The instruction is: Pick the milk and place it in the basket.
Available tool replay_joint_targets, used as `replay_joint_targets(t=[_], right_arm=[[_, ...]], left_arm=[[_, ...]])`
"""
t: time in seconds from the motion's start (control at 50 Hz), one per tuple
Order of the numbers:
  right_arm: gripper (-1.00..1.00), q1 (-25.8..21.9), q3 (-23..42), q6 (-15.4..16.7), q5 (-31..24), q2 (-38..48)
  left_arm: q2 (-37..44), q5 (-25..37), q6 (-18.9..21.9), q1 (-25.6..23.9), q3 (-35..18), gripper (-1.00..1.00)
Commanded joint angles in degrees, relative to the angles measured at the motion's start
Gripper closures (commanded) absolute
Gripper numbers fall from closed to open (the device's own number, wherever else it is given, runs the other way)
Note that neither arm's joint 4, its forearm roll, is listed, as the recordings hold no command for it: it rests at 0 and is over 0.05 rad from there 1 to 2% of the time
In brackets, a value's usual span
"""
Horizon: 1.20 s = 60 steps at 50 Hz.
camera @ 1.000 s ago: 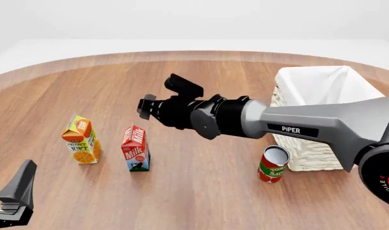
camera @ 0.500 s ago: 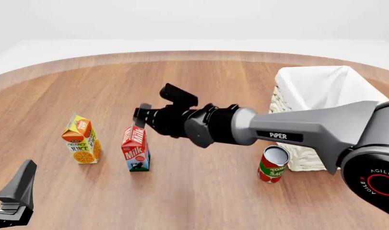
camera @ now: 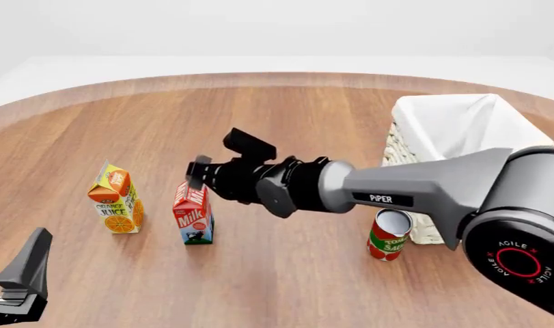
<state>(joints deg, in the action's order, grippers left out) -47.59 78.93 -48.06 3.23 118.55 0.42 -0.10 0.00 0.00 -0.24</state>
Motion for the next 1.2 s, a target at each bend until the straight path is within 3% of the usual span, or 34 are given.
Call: replay_joint_targets(t=[0.02, 1.2], right_arm=[[-1.0, -0.4, 0.7, -0.5, 0.3, 1.4], [-1.0, -3.1, -1.7, -5.7, 5.7, 5.2]], left_arm=[[0.0, 0.0, 0.0, 0.0, 0.0, -1.0], [0.0, 0.0, 0.0, 0.0, 0.0, -1.0]])
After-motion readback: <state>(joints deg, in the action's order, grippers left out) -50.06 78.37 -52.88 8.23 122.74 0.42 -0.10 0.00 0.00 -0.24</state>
